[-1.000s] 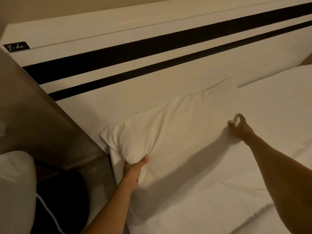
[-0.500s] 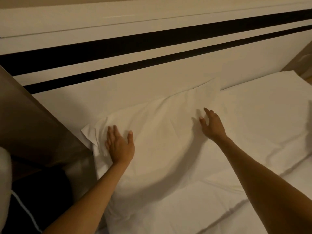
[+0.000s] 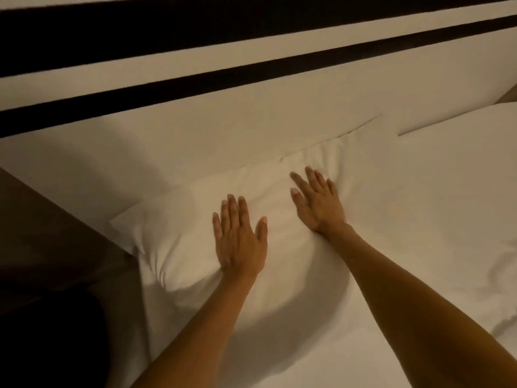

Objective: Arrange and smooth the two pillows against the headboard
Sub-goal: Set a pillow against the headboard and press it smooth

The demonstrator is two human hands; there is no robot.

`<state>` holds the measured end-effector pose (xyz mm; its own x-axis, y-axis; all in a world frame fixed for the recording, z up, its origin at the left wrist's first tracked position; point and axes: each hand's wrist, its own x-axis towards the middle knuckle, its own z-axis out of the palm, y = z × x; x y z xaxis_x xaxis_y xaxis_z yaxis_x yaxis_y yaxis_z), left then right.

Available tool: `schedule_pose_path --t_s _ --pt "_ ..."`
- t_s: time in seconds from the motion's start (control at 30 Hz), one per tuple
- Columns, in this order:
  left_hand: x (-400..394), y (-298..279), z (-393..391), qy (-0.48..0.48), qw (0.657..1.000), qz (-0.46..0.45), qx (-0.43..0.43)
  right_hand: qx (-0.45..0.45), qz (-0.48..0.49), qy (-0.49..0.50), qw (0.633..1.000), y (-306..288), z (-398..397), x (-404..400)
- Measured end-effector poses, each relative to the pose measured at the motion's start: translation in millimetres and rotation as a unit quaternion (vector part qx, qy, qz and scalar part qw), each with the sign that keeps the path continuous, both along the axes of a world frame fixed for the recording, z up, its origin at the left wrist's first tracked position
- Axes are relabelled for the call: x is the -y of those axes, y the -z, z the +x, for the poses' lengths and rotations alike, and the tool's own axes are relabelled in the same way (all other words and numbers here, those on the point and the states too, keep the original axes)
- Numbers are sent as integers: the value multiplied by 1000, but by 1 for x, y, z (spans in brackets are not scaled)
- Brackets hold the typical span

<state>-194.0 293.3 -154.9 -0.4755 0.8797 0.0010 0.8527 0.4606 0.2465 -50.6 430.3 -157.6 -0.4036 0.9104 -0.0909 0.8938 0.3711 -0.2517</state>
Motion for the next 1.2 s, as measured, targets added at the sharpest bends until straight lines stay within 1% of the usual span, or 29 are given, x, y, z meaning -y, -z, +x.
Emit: schedule_pose_path --t_s 0.2,0.3,0.4,0.47,0.57,0.63,0.7,0.8,0.87,0.97,1.1,1.2 --pt "13 -1 -19 -80 997 -6 -4 55 13 60 997 -4 51 -41" --pt "38 -2 -43 -137 990 -20 18 78 -10 141 987 -14 94 -57" --pt "52 -18 -63 -222 973 -24 59 48 -16 220 974 -34 123 -63" --pt "48 -35 -62 -239 968 22 69 12 0 221 975 -49 123 -61" --pt "26 -58 -33 -179 976 102 74 -39 28 149 988 -67 90 -46" --pt "13 -66 1 -116 982 129 75 -78 42 92 992 -70 58 -23" --pt "13 -67 36 -56 989 116 70 -100 36 29 994 -62 31 8" --pt "32 -40 62 11 997 35 62 -52 16 -46 997 -29 22 51" --pt "52 -10 58 34 998 -10 50 -23 13 -37 999 -9 33 61" --pt "72 9 46 36 999 -6 22 -11 26 0 1000 0 54 53" --pt "93 16 28 -5 1000 12 -4 19 22 57 998 2 97 40" --pt "121 21 11 -55 998 17 -10 67 -2 104 992 2 144 32"
